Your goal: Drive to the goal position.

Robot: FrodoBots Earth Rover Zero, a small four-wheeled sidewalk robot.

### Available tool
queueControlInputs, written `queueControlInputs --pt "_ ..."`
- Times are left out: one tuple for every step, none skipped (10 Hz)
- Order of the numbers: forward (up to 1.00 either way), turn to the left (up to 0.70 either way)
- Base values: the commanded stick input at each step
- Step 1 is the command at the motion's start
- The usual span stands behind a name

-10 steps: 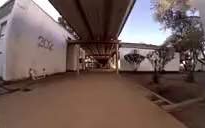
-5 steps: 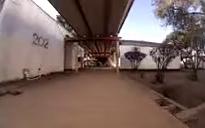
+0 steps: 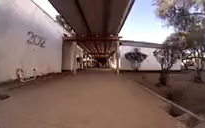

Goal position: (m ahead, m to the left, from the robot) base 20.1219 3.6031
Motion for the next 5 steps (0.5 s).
queueControlInputs --pt "0.70 0.00" --pt "0.70 0.00" --pt "0.70 0.00" --pt "0.70 0.00" --pt "0.70 0.00"
